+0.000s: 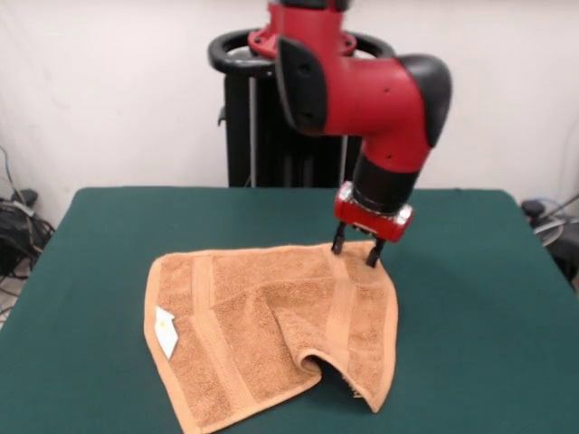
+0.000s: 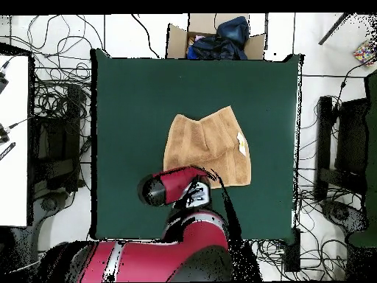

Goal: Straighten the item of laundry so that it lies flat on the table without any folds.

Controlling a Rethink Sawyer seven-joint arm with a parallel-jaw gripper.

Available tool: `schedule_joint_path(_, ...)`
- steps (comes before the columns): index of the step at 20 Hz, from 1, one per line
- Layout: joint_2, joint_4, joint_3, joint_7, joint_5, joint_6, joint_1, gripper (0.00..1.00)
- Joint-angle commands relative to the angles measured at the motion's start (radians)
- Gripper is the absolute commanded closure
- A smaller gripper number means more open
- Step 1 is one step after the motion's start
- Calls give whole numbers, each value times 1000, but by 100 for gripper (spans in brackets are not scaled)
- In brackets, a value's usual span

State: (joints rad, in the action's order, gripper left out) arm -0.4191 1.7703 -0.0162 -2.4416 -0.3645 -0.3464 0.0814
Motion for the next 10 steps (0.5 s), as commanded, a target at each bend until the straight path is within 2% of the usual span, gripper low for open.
schedule_joint_path(1, 281, -56, 275, 15, 113, 56, 217, 0)
schedule_joint_path(4, 326, -23, 352, 48, 159, 11, 286, 0)
schedule_joint_path(10, 419, -21, 461, 148, 148, -18, 375, 0)
